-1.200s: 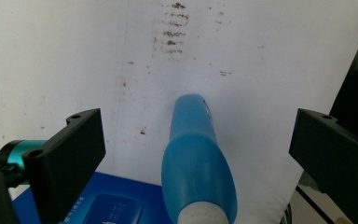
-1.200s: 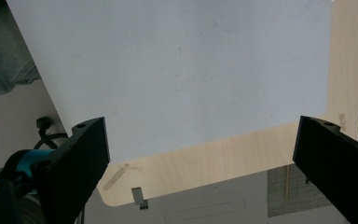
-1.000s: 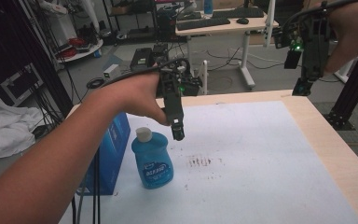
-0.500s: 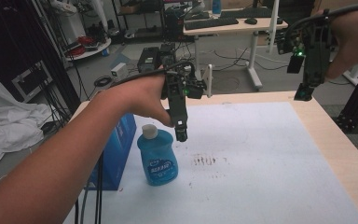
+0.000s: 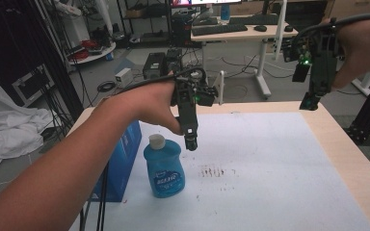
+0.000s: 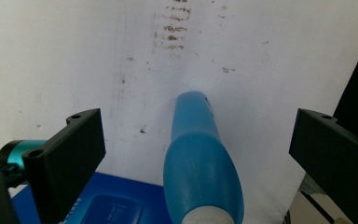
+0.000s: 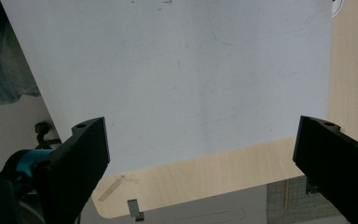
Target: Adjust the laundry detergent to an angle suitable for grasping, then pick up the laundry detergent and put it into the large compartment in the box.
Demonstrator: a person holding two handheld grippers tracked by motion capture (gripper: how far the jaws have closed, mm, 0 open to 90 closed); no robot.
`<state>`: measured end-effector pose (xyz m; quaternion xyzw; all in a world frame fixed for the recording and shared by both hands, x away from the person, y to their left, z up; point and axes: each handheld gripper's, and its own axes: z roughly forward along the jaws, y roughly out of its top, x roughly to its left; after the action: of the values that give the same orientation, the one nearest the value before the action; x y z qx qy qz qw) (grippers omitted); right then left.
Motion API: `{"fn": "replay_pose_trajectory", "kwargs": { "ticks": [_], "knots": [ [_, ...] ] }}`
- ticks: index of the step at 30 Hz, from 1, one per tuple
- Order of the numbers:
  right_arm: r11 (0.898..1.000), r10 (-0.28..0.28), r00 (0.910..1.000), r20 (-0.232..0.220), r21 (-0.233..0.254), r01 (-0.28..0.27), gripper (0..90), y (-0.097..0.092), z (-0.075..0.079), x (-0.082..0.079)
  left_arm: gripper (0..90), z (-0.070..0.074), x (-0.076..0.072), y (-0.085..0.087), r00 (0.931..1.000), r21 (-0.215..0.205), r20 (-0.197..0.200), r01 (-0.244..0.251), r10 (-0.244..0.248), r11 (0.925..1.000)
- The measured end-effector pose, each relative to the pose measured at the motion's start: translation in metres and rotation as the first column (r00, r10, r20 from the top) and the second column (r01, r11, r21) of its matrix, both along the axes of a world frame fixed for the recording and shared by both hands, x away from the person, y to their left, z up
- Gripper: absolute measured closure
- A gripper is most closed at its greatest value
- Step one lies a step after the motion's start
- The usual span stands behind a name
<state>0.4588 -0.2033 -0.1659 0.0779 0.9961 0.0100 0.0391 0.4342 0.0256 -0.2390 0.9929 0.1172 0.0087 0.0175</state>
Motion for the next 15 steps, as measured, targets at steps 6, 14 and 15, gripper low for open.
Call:
{"fn": "replay_pose_trajectory", "kwargs": {
  "ticks": [6,14,15],
  "knots": [
    [1.0,-0.015,0.9999,0.0,-0.013,0.015,2.7,-0.0066,0.0006,-0.0018,3.5,0.0011,-0.0015,-0.004,1.0,-0.003,0.002,0.004,-0.004,1.0],
    [1.0,-0.012,0.9999,0.007,-0.011,0.012,2.6,-0.009,0.003,-0.0071,3.4,0.004,-0.0064,-0.0069,1.0,0.008,0.0,-0.001,0.001,1.0],
    [1.0,-0.012,0.9999,0.007,-0.011,0.012,2.6,-0.009,0.003,-0.0071,3.5,0.004,-0.0064,-0.0069,1.0,0.008,0.0,-0.001,0.001,1.0]
  ]
}}
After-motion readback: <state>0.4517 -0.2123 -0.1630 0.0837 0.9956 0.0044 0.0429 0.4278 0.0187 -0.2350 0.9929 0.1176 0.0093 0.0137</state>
